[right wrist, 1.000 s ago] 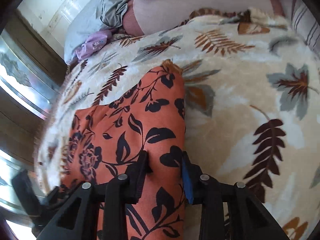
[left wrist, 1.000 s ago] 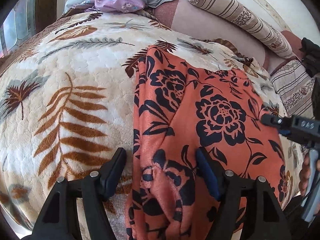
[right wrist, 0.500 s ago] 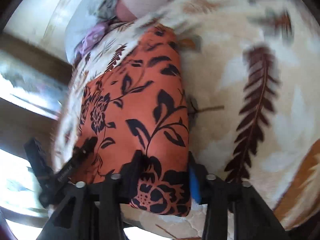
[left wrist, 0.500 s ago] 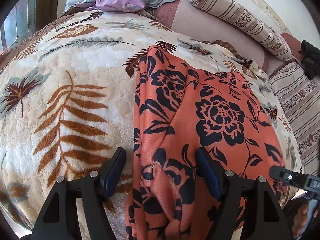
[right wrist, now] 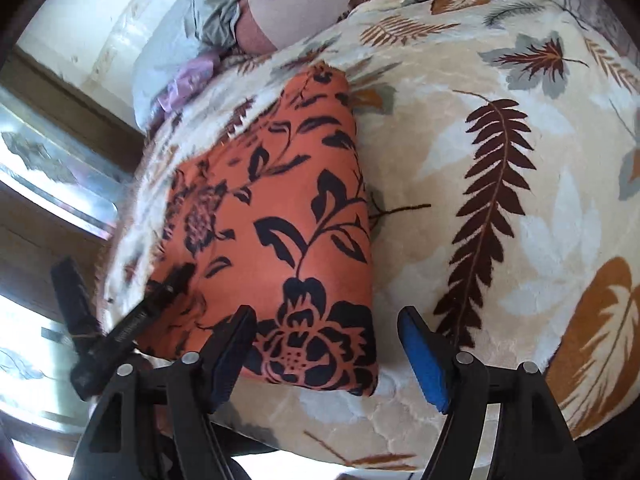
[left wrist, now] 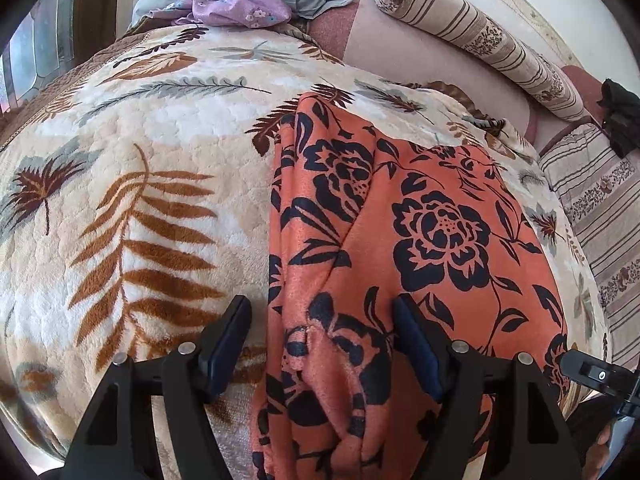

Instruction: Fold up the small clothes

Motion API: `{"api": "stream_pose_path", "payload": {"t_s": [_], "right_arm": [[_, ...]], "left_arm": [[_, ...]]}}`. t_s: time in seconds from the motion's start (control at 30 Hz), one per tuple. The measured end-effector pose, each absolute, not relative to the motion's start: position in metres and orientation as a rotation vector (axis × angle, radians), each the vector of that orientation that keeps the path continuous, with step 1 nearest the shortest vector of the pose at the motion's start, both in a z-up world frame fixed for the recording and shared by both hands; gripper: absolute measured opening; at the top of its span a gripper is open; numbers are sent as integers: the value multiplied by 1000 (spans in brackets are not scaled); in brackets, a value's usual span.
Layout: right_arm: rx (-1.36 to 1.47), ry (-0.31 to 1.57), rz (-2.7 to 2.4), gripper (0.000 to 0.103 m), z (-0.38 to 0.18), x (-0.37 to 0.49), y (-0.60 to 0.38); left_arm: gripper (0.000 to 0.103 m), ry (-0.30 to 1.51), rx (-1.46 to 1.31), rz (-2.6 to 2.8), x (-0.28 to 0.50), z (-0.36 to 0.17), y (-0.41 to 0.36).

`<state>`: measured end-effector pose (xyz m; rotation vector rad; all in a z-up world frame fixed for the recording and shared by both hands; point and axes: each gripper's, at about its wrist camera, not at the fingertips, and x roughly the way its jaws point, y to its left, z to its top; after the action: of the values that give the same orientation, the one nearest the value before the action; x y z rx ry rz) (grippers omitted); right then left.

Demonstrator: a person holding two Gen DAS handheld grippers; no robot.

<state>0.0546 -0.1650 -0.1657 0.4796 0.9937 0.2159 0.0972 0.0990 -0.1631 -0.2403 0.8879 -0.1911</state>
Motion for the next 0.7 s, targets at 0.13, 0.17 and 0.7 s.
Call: {"api": "stream_pose_path", "payload": {"t_s": [0.13,0.17,0.7], "right_arm": [[333,1053,203,66,-183,64,-143],[313,1053,198,63,-180,64,-140],[723,970,251,81,-155,125,-216]], "left_arm": [[74,876,-253,-181,95,-159,101],[72,826,-275,-143,87,-150,106],[76,863,-168,-194,87,-159,85]]}}
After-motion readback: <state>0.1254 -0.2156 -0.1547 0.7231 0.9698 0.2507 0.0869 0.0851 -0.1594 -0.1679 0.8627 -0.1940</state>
